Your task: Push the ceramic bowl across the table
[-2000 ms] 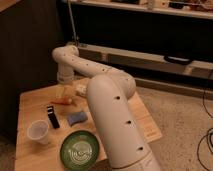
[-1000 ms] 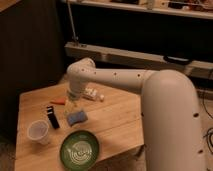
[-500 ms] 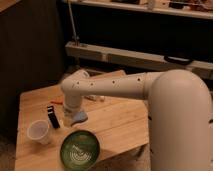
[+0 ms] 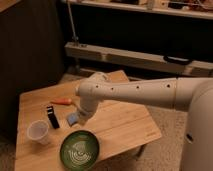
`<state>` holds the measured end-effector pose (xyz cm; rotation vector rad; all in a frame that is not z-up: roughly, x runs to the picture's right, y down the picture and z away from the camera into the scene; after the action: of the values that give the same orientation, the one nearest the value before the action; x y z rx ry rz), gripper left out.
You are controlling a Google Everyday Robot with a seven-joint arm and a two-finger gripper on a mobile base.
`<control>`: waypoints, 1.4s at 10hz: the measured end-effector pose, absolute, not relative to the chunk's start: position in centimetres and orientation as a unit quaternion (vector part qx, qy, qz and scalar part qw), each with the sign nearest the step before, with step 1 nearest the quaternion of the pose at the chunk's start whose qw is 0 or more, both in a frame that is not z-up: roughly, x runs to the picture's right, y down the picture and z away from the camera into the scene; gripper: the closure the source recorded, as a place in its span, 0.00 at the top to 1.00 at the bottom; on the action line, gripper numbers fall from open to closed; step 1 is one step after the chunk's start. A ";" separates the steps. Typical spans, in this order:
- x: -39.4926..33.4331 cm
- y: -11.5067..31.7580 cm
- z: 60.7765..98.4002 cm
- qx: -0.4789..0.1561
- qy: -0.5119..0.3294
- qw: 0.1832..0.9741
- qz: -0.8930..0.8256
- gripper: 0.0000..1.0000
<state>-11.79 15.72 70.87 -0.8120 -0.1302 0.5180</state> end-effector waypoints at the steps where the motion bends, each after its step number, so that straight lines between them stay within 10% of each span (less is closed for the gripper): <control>1: -11.9 15.7 70.8 -0.390 -0.063 0.884 0.248 0.00; 14: -11.8 24.9 73.2 -0.415 -0.001 0.862 0.292 0.00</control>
<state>-11.80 24.88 73.17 -0.8702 -0.0021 0.6122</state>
